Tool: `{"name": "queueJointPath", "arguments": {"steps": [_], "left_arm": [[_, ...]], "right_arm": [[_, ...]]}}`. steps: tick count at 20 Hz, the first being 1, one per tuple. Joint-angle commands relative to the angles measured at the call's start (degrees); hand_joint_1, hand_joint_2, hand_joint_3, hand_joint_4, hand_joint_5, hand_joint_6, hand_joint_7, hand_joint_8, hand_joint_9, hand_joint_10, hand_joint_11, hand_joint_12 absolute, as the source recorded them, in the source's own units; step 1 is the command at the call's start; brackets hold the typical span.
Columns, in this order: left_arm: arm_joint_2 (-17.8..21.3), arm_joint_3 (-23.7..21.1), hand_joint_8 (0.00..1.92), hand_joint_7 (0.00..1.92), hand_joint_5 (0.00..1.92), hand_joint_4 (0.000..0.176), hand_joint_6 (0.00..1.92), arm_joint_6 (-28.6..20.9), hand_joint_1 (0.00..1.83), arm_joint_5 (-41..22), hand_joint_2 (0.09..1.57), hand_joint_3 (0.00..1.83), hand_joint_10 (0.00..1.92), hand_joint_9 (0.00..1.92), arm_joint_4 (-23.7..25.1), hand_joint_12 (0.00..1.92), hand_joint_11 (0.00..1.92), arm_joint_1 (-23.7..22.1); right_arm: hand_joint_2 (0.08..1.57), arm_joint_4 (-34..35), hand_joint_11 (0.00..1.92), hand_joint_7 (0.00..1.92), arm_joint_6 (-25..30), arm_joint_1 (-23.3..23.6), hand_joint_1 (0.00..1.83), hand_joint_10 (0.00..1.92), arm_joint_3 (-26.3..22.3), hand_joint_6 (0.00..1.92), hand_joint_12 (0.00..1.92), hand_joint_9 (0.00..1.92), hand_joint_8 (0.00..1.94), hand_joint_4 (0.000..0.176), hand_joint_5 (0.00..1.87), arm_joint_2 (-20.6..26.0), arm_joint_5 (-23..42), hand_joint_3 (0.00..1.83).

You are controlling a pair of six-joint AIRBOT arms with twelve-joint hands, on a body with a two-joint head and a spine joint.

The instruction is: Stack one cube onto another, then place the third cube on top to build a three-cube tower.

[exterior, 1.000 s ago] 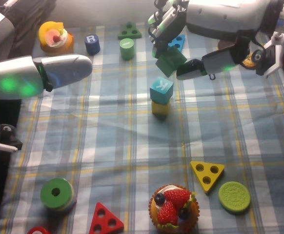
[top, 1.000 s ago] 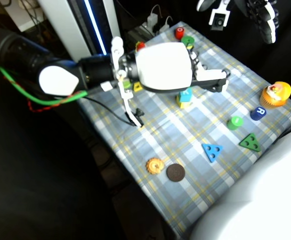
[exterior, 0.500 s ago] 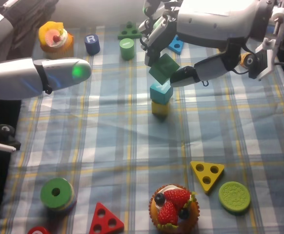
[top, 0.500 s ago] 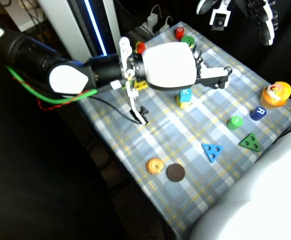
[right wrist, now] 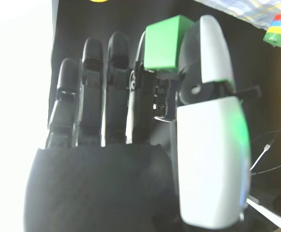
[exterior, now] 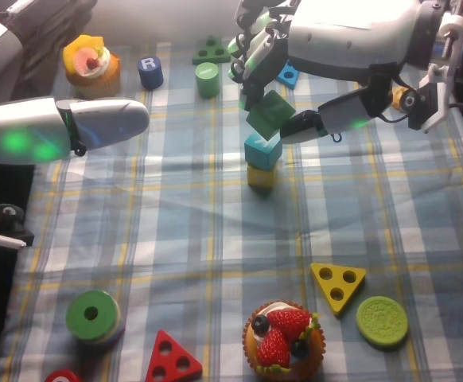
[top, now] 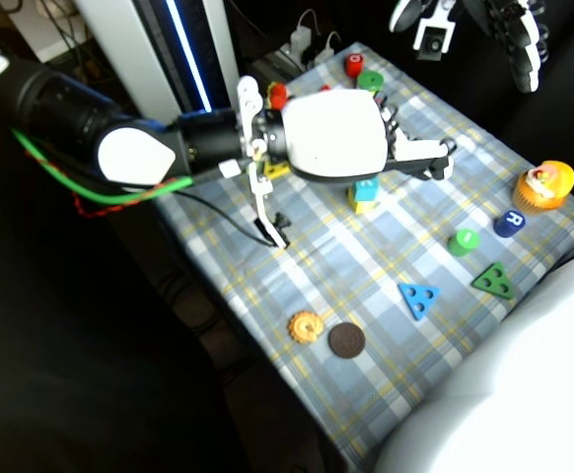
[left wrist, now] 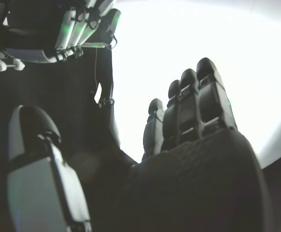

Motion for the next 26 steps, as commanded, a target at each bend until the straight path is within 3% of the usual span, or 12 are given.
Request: {"name": "queueJointPath", "arguments": {"steps": [1, 3, 4, 10, 11, 13, 18, 23, 26], "left_arm": [[0.21, 0.21, 0.00, 0.14, 0.14, 0.171, 0.00, -0.59, 0.81, -7.24, 0.79, 0.00, 0.00, 0.13, 0.44, 0.13, 0.12, -0.63], [0.21, 0.21, 0.00, 0.13, 0.14, 0.160, 0.00, -0.59, 0.80, -7.39, 0.79, 0.00, 0.00, 0.11, 0.46, 0.13, 0.10, -0.63], [0.21, 0.21, 0.00, 0.13, 0.14, 0.146, 0.00, -0.59, 0.79, -7.38, 0.79, 0.00, 0.00, 0.11, 0.50, 0.13, 0.09, -0.63], [0.18, 0.21, 0.00, 0.14, 0.15, 0.149, 0.00, -0.59, 0.72, -7.52, 0.79, 0.00, 0.00, 0.11, 0.65, 0.13, 0.09, -0.70], [0.17, 0.22, 0.00, 0.14, 0.15, 0.152, 0.00, -0.59, 0.72, -7.53, 0.79, 0.00, 0.00, 0.11, 0.66, 0.13, 0.09, -0.73], [0.13, 0.24, 0.00, 0.15, 0.16, 0.128, 0.01, -0.59, 0.69, -7.52, 0.81, 0.01, 0.01, 0.12, 0.69, 0.14, 0.10, -0.75], [0.07, 0.32, 0.00, 0.16, 0.17, 0.125, 0.00, -0.59, 0.66, -7.47, 0.85, 0.02, 0.01, 0.13, 0.69, 0.16, 0.11, -0.77], [0.03, 0.45, 0.00, 0.15, 0.17, 0.133, 0.00, -0.59, 0.66, -7.41, 0.84, 0.01, 0.00, 0.13, 0.69, 0.16, 0.11, -0.82], [-0.03, 0.49, 0.00, 0.15, 0.17, 0.122, 0.00, -0.60, 0.67, -7.32, 0.84, 0.00, 0.00, 0.13, 0.69, 0.17, 0.11, -0.88]], "right_arm": [[1.05, 2.37, 0.00, 0.81, 0.17, 0.86, 1.19, 0.00, 0.15, 0.73, 0.90, 0.56, 0.00, 0.000, 1.12, -0.28, 4.83, 0.00], [1.05, 2.37, 0.00, 0.83, 0.17, 0.84, 1.19, 0.01, 0.21, 0.73, 0.93, 0.58, 0.01, 0.000, 1.13, -0.35, 4.75, 0.00], [1.05, 2.36, 0.00, 0.84, 0.17, 0.78, 1.19, 0.00, 0.22, 0.73, 0.90, 0.58, 0.01, 0.000, 1.12, -0.40, 4.71, 0.00], [1.05, 2.05, 0.00, 0.81, 0.17, 0.61, 1.19, 0.00, 0.36, 0.75, 0.73, 0.48, 0.00, 0.000, 1.11, -0.98, 4.65, 0.00], [1.06, 2.05, 0.00, 0.82, 0.17, 0.60, 1.19, 0.01, 0.38, 0.76, 0.78, 0.51, 0.00, 0.000, 1.11, -1.03, 4.64, 0.00], [1.06, 1.96, 0.00, 0.82, 0.17, 0.42, 1.18, 0.01, 0.43, 0.78, 0.87, 0.53, 0.00, 0.000, 1.10, -1.17, 4.64, 0.00], [1.07, 1.81, 0.00, 0.82, 0.17, 0.30, 1.18, 0.01, 0.65, 0.80, 0.94, 0.57, 0.00, 0.000, 1.08, -1.34, 4.40, 0.00], [1.06, 1.64, 0.00, 0.83, 0.17, 0.13, 1.18, 0.01, 0.71, 0.78, 0.93, 0.58, 0.00, 0.000, 1.09, -1.34, 4.08, 0.00], [1.06, 1.24, 0.00, 0.85, 0.63, 0.13, 1.18, 0.01, 0.71, 0.78, 1.01, 0.61, 0.01, 0.000, 1.09, -1.31, 3.97, 0.00]]}}
